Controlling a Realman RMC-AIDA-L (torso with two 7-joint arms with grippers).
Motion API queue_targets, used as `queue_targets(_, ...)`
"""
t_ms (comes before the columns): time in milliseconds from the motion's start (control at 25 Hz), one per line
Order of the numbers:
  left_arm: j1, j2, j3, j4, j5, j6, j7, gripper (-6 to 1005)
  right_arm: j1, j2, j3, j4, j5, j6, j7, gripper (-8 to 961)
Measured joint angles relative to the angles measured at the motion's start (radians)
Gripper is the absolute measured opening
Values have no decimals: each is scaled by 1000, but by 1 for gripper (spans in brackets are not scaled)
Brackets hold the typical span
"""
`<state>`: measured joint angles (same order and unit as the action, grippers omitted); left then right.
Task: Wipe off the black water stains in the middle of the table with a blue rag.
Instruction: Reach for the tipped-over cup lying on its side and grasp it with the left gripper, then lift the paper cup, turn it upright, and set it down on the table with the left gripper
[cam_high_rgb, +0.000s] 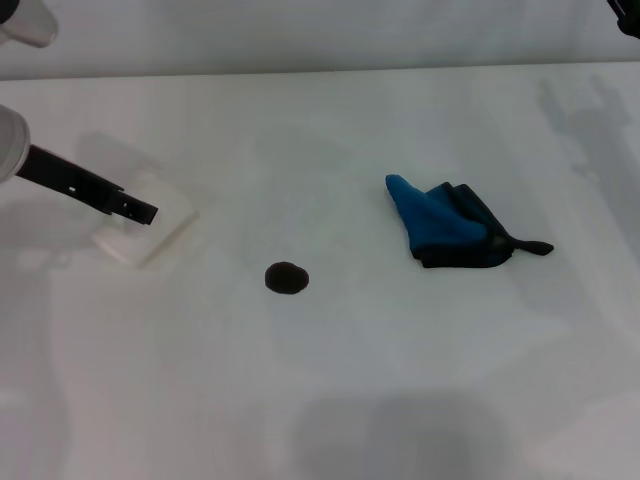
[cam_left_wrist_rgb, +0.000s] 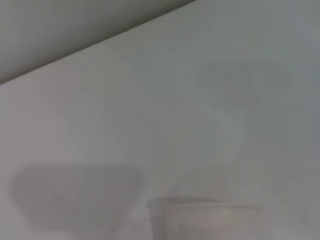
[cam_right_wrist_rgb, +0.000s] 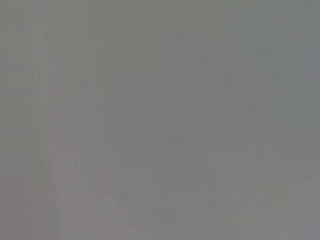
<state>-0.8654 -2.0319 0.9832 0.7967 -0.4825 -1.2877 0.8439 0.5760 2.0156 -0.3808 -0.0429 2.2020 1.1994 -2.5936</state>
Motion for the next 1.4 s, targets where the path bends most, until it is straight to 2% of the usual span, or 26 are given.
queue_targets(720, -2, -21, 0, -138, -9, 163, 53, 790, -4, 0, -2, 0, -2, 0, 4, 855)
queue_targets(1400, 8, -33, -11, -128, -19, 174, 56, 785, -9, 0, -6, 0, -4, 4, 9, 856)
